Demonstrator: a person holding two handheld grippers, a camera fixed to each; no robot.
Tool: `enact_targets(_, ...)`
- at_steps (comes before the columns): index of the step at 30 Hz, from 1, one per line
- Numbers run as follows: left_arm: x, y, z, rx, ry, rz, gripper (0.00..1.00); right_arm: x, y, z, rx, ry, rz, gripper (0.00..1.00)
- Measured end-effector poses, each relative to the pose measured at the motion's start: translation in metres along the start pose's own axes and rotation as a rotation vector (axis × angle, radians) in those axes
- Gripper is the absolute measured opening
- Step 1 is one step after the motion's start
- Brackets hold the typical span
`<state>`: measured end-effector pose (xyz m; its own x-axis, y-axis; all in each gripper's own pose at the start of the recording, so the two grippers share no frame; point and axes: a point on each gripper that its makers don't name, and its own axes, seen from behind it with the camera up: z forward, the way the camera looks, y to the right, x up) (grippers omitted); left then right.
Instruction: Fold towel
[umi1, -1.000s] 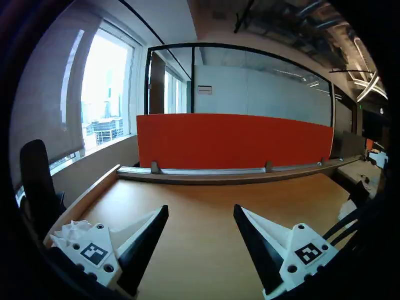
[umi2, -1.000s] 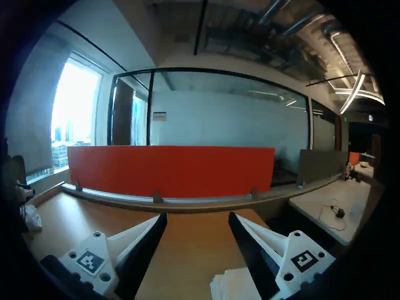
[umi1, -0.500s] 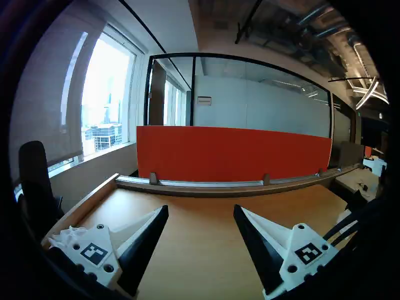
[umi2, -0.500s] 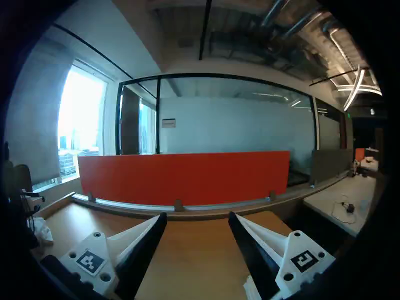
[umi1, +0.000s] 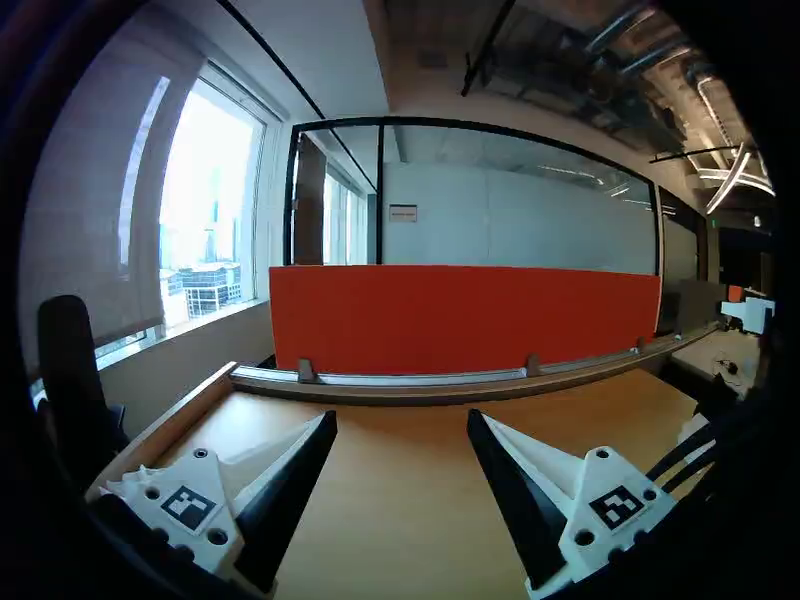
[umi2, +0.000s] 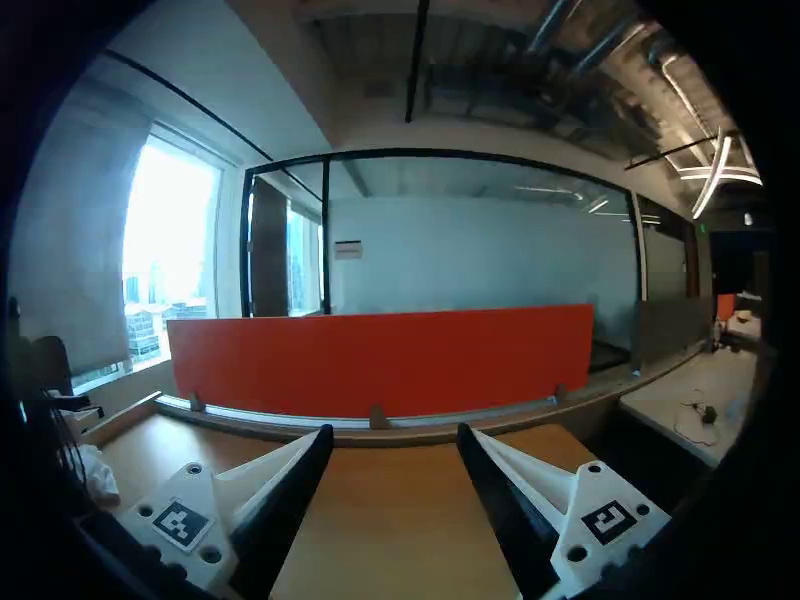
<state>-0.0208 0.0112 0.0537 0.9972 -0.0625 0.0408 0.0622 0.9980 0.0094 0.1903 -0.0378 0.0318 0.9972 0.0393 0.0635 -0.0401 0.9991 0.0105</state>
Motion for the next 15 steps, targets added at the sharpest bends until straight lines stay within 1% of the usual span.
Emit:
enact_targets(4,-0.001,0.000,-0.001,0.001,0.016,0.005,0.97,0.003,-0.007,0.000,0.007,-0.002,-0.002,0.96)
enact_targets(9,-0.006,-0.001,0.000,0.001,0.032,0.025,0.97,0.005,-0.013,-0.001,0.009,-0.002,-0.004,0.95)
enact_targets(15,-0.018,-0.005,-0.003,0.013,0.064,0.047,0.97,-0.001,-0.024,-0.002,0.029,-0.007,-0.005,0.96)
